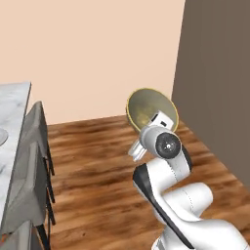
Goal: Move the bowls from the cabinet to the plates on the dining table.
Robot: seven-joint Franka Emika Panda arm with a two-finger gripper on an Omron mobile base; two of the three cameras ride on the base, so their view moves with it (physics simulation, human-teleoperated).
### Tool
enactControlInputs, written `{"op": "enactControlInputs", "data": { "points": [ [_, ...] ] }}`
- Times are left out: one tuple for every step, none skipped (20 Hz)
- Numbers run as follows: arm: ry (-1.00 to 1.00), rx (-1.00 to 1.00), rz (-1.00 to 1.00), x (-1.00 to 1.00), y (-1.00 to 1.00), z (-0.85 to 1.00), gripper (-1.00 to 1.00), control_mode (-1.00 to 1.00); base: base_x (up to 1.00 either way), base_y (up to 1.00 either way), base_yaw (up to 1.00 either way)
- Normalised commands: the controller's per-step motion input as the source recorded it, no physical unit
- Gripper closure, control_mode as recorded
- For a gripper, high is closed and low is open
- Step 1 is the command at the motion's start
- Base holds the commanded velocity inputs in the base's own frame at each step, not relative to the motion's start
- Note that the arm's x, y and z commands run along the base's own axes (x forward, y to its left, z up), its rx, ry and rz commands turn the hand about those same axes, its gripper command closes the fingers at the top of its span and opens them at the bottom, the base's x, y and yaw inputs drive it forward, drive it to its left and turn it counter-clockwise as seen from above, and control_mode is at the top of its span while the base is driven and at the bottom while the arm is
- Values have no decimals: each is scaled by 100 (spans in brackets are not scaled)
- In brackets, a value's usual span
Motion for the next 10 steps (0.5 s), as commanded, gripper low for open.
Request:
{"op": "enactControlInputs", "data": {
  "points": [
    [0, 0, 0, 0, 0, 0, 100, 100, 100, -66, 0],
    [0, 0, 0, 0, 0, 0, 100, 100, 100, -65, 0],
    [0, 0, 0, 0, 0, 0, 100, 100, 100, -59, 0],
    [0, 0, 0, 0, 0, 0, 100, 100, 100, -46, 0],
    [0, 0, 0, 0, 0, 0, 100, 100, 100, -19, 0],
    [0, 0, 0, 0, 0, 0, 100, 100, 100, -18, 0],
    [0, 0, 0, 0, 0, 0, 100, 100, 100, 0, 0],
    [0, 0, 0, 0, 0, 0, 100, 100, 100, 0, 3],
    [0, 0, 0, 0, 0, 0, 100, 100, 100, 0, 6],
    [0, 0, 0, 0, 0, 0, 100, 100, 100, 7, 10]
  ]
}}
